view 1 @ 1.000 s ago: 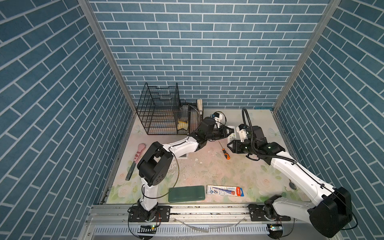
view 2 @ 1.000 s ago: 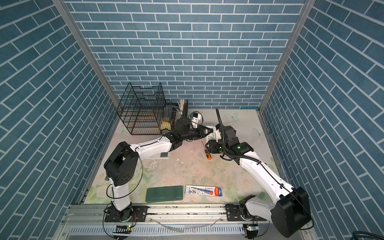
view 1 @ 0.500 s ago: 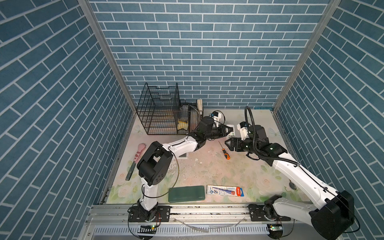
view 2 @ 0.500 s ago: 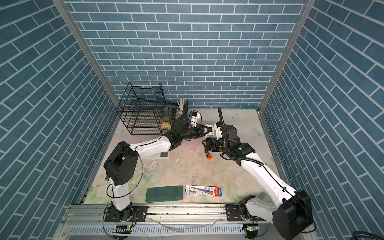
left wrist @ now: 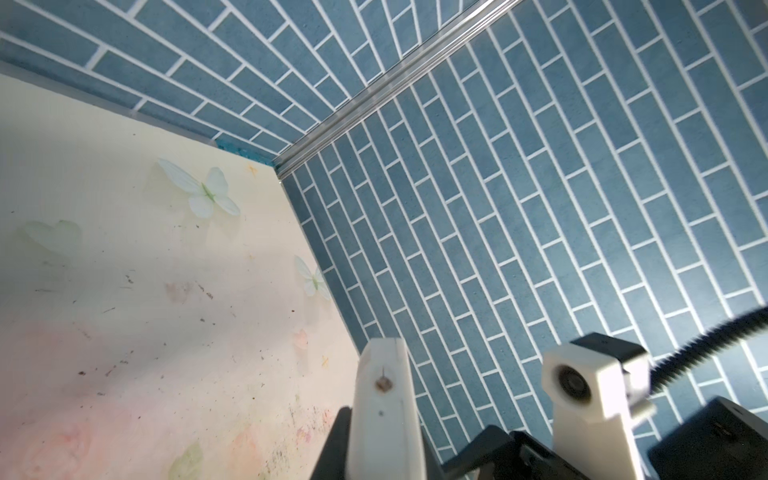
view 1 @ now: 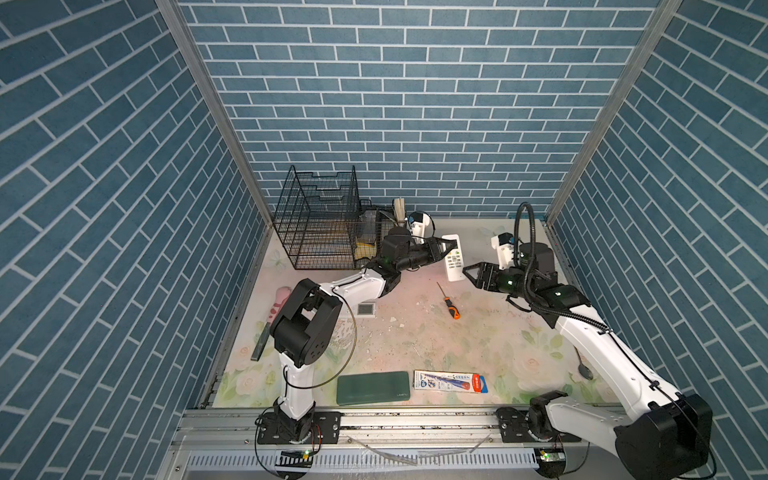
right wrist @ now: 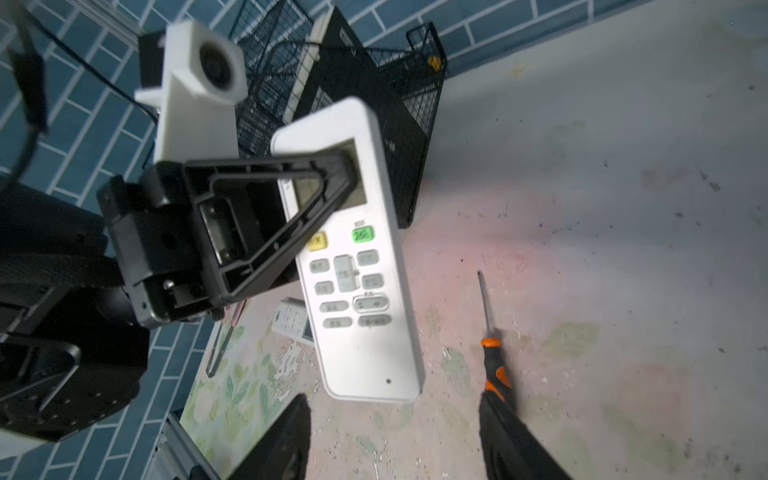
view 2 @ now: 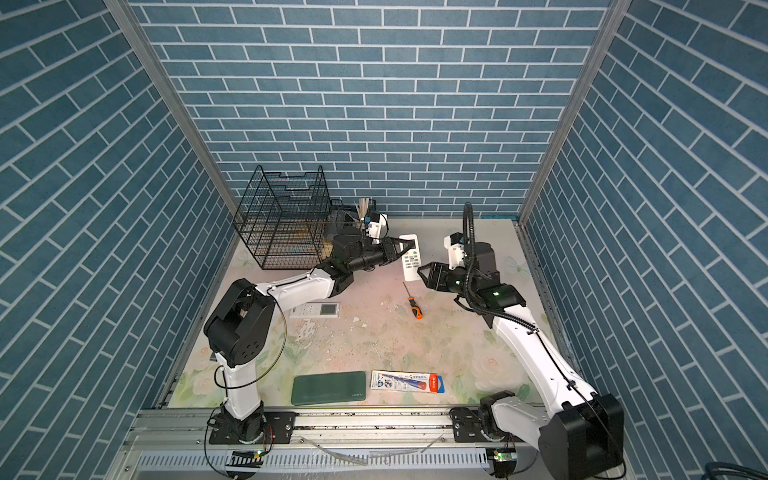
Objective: Unload the batteries from the remote control
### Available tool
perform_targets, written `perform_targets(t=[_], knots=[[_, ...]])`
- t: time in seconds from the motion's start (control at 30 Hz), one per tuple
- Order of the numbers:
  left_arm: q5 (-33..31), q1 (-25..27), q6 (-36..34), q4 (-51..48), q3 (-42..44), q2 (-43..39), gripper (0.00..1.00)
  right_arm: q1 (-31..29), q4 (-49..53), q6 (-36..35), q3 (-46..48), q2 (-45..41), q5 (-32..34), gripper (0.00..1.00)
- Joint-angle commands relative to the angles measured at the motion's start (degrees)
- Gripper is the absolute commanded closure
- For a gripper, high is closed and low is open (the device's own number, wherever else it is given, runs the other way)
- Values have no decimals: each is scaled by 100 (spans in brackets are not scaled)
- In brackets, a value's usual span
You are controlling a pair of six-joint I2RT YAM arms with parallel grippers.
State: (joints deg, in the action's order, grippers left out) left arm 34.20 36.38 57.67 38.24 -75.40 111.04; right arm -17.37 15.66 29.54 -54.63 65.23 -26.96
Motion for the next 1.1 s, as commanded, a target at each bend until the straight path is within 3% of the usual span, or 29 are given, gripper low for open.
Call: perform_targets(t=[0.0,0.17,0.67,1.07], knots=[[483,-25,378,783,-156,172,100,201,-398,-150,91,54,-1131,44],[801,-69,908,1300,-361,354,100,294,-646,-316,93,237,-1674,53],[978,-66,1619,2111,-413,452,100,574,-1243,-292,251,511,-2313,55],[1049,9,1434,2090,-519,537,100,585,-2164,238,192,1006,-3072,59]])
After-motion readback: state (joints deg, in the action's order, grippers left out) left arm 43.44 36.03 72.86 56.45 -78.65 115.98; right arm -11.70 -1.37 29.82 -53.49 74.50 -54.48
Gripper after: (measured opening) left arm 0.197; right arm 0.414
